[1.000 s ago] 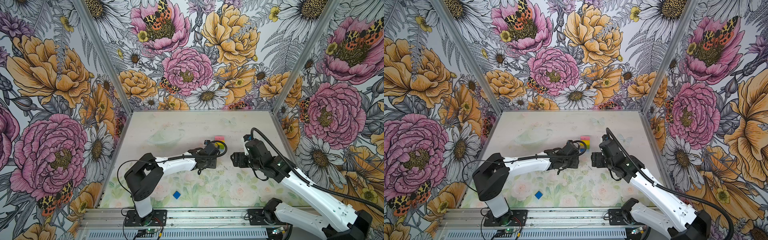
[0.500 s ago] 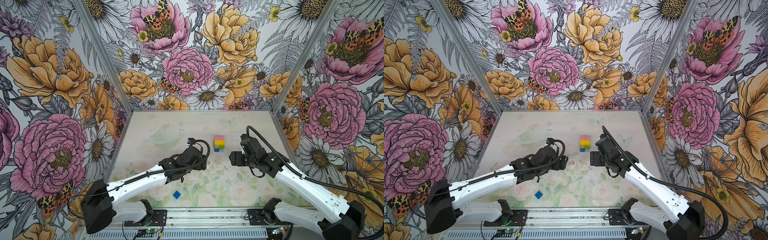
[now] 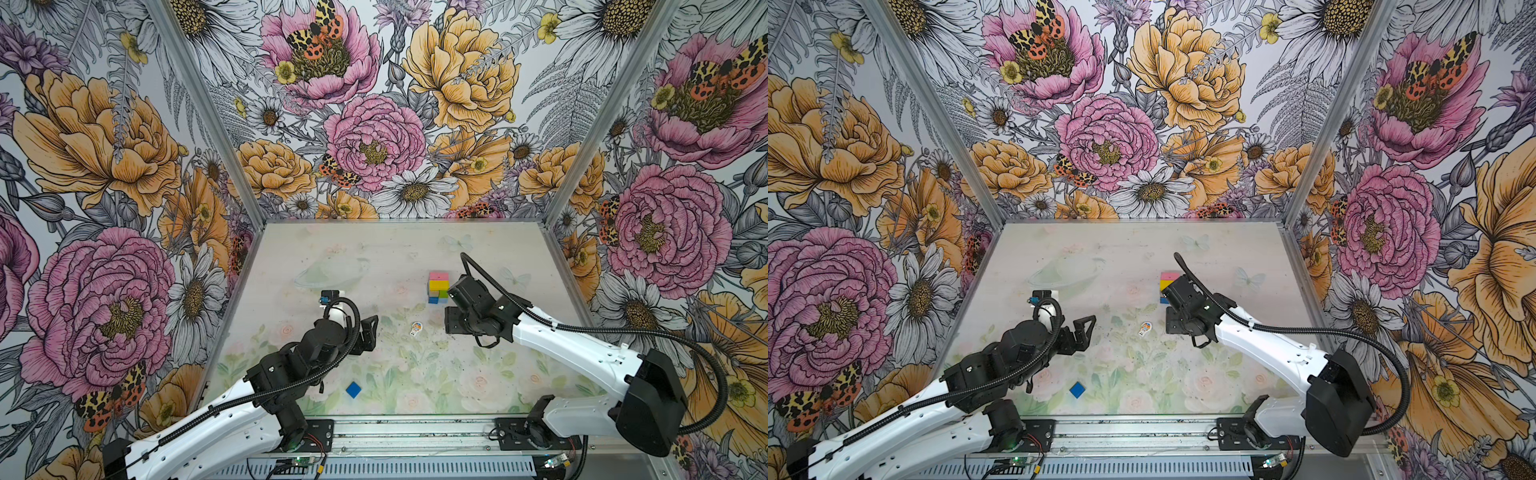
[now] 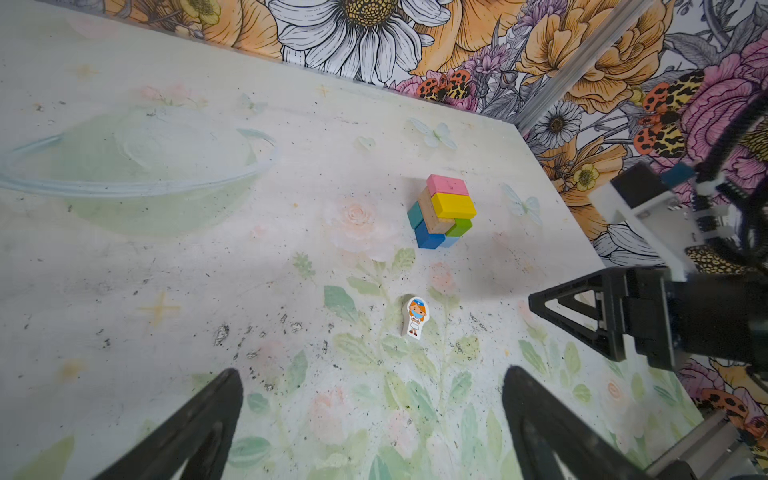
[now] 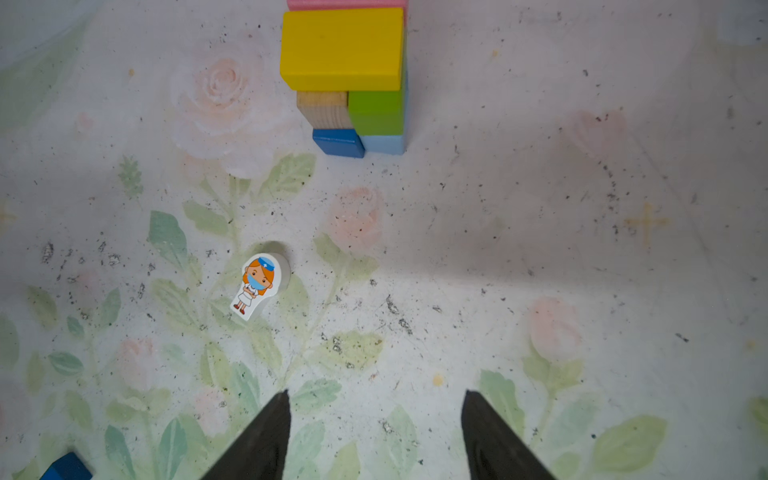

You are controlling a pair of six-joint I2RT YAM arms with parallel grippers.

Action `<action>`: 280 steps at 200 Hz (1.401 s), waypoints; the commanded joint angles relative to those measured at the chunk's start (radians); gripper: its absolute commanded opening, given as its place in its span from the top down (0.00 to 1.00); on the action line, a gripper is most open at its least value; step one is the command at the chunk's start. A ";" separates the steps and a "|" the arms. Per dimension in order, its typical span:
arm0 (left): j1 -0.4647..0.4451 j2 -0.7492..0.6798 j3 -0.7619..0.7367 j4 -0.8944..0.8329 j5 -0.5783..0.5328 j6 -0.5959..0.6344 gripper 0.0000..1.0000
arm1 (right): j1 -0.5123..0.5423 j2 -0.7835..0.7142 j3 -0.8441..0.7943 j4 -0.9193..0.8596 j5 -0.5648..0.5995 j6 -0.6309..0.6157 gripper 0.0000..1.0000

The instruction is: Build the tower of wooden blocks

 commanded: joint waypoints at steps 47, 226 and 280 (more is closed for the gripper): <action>0.021 -0.129 -0.088 -0.074 -0.047 -0.006 0.01 | 0.085 0.213 0.163 0.060 0.026 0.160 0.35; 0.065 -0.221 -0.153 -0.047 0.006 0.059 0.01 | 0.123 0.527 0.328 0.059 -0.007 0.276 0.39; 0.067 -0.225 -0.153 -0.040 0.018 0.064 0.01 | 0.125 0.558 0.331 0.057 -0.006 0.277 0.47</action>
